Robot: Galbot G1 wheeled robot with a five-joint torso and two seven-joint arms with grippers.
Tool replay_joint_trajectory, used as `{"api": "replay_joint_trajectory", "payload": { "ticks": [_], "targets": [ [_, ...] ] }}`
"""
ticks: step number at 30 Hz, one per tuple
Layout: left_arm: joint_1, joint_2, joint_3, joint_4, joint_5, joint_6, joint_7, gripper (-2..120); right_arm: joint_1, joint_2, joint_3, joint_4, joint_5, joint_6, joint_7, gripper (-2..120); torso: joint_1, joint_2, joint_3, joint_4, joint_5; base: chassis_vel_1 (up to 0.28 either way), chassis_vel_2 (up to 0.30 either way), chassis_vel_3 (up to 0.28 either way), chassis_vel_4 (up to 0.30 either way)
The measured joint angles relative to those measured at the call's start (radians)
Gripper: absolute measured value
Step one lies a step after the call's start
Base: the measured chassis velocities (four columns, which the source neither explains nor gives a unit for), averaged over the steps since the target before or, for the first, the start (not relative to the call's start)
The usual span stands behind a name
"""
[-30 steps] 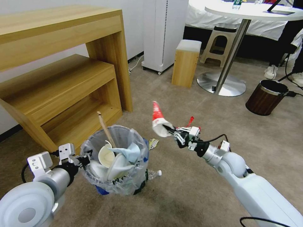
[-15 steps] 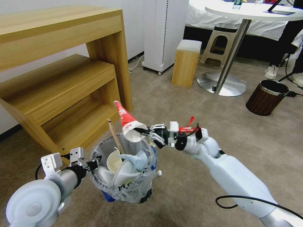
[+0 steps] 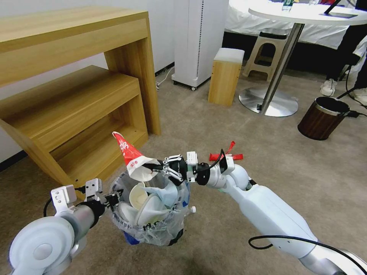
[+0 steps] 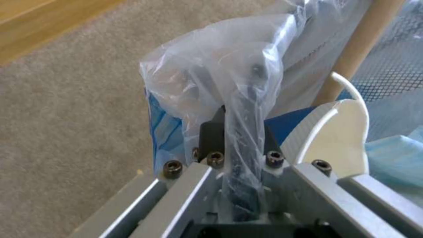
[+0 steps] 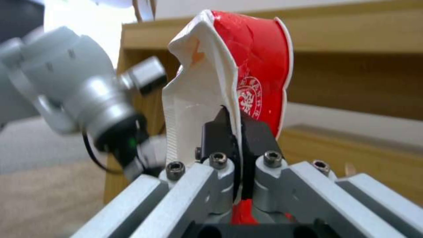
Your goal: Pick up the trash bin and place the garbage on the floor into it.
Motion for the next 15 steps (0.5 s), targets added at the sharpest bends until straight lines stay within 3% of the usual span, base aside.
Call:
{"api": "replay_joint_trajectory", "payload": {
  "ticks": [3,6,10,12,15],
  "targets": [
    [0.003,-0.004,-0.003,-0.014,-0.015,0.000,-0.007,1,-0.003,-0.006,0.000,-0.008,-0.029,0.000,0.005,7,0.000,0.000,0.000,0.0000,0.0000,0.000,0.000,0.000,0.000],
    [0.006,-0.006,-0.004,-0.028,-0.022,0.000,-0.013,1,-0.006,-0.012,0.002,-0.011,-0.046,0.000,0.010,22,0.000,0.000,0.000,0.0000,0.0000,0.000,0.000,0.000,0.000],
    [0.010,-0.006,-0.006,-0.036,-0.024,0.000,-0.014,1,-0.007,-0.014,0.005,-0.011,-0.049,0.000,0.015,30,0.000,0.000,0.000,0.0000,0.0000,0.000,0.000,0.000,0.000],
    [0.017,-0.005,-0.008,-0.046,-0.025,0.000,-0.015,1,-0.007,-0.016,0.012,-0.010,-0.052,-0.001,0.022,43,0.000,0.000,0.000,0.0000,0.0001,0.000,0.000,0.000,0.000],
    [0.019,-0.004,-0.010,-0.051,-0.026,0.000,-0.015,1,-0.009,-0.019,0.017,-0.007,-0.052,-0.002,0.024,50,0.000,0.000,0.000,0.0000,0.0000,0.000,0.000,0.000,0.000]
  ]
}}
